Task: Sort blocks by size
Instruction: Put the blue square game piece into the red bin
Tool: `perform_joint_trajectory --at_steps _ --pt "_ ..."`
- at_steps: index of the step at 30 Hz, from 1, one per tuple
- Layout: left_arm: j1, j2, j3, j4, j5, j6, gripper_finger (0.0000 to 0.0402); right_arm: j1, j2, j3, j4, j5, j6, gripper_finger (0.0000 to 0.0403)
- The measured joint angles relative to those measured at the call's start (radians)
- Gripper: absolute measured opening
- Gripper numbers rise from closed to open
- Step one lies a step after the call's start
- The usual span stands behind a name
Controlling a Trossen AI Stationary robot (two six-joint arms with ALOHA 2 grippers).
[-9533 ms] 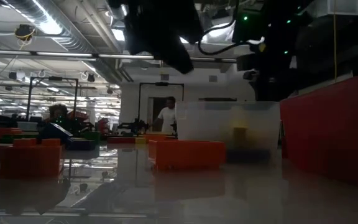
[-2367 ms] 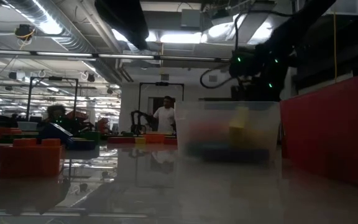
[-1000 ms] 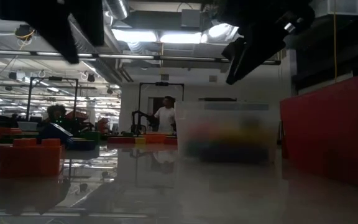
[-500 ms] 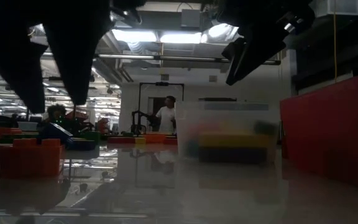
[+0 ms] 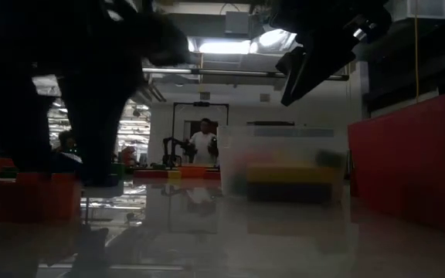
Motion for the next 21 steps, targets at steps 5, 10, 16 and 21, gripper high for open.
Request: perform_joint_trajectory --at_steps 5,10,16,21 --pt "0.017 0.015 0.0 0.011 0.0 0.011 0.0207 0.0 0.0 0.0 -0.009 0.0 0.0 0.0143" --pt "0.02 0.016 0.0 0.01 0.03 0.059 0.0172 0.0 -0.002 0.0 -0.047 -0.001 0.008 0.0143" --pt "0.02 0.016 0.0 0.009 0.054 0.128 0.0086 0.0 -0.003 0.0 -0.087 -0.002 0.008 0.0143" --pt "0.026 0.016 0.0 0.009 0.05 0.192 0.0075 0.0 -0.022 0.025 -0.174 -0.003 0.008 0.0143"
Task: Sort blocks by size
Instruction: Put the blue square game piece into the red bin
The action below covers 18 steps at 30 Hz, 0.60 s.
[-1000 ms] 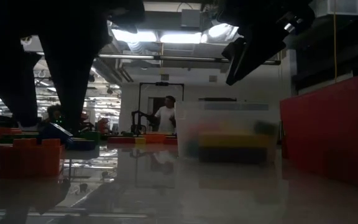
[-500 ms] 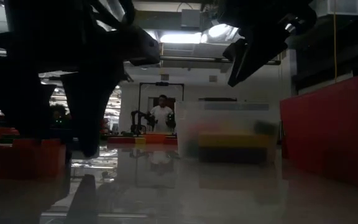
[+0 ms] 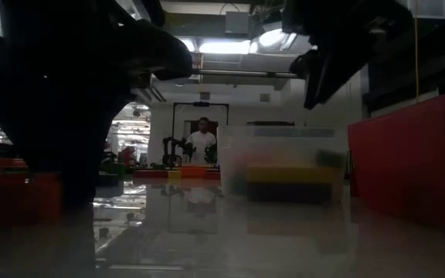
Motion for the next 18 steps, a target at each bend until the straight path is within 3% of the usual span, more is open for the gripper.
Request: perform_joint_trajectory --at_steps 9,14,18 --pt "0.034 -0.07 0.013 0.091 0.004 0.204 0.0076 0.0 -0.122 0.064 -0.158 0.0 0.031 0.0143" --pt "0.048 -0.133 0.012 0.246 0.007 0.385 0.0079 0.0 -0.222 0.064 -0.259 0.0 0.091 0.0143" --pt "0.069 -0.146 0.012 0.449 -0.062 0.617 0.0081 0.0 -0.3 0.064 -0.299 0.022 0.132 0.0143"
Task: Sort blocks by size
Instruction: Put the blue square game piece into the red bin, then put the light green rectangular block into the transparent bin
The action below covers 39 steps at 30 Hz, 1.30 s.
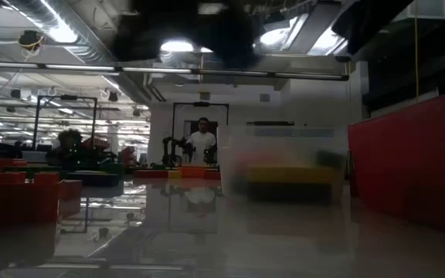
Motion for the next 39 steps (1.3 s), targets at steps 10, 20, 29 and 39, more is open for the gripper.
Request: perform_joint_trajectory --at_steps 10,20,29,39 --pt "0.111 0.146 0.0 0.626 -0.044 0.621 0.0083 0.0 -0.109 -0.001 -0.054 0.044 0.018 0.0143" --pt "0.156 0.253 -0.001 0.754 -0.005 0.766 0.0121 -0.012 -0.122 -0.041 -0.141 0.609 0.069 0.0143" --pt "0.154 0.267 -0.001 0.74 0.007 0.766 0.0193 -0.271 -0.121 -0.156 -0.097 0.526 -0.043 0.0143" --pt "0.155 0.221 0.0 0.673 0.007 0.791 0.0196 -0.691 -0.086 -0.273 0.247 0.194 -0.342 0.0143"
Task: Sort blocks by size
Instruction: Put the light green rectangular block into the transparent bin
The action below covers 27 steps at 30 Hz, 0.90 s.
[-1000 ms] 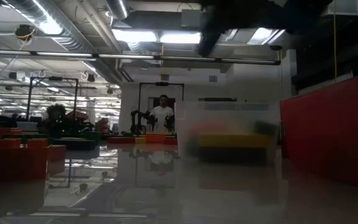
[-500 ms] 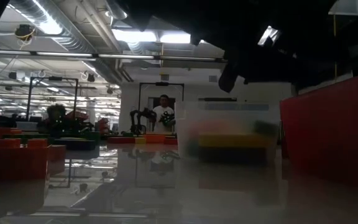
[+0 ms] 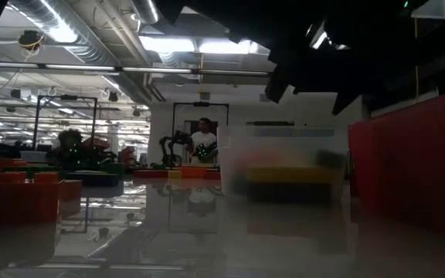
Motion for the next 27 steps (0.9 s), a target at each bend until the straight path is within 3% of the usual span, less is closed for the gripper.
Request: perform_joint_trajectory --at_steps 5,10,18,27 --pt "0.001 -0.044 0.0 -0.109 0.0 -0.003 0.0194 -0.181 0.103 -0.012 0.107 -0.119 -0.041 0.0143" --pt "0.002 -0.057 0.0 -0.171 -0.001 0.001 0.0192 -0.296 0.249 -0.012 0.204 -0.162 -0.068 0.0143" --pt "0.014 -0.059 0.0 -0.238 -0.003 -0.002 0.0191 -0.386 0.46 -0.012 0.259 -0.173 -0.165 0.0143" --pt "0.033 -0.059 0.0 -0.269 -0.004 -0.006 0.0187 -0.432 0.528 -0.01 0.365 -0.181 -0.177 0.0143"
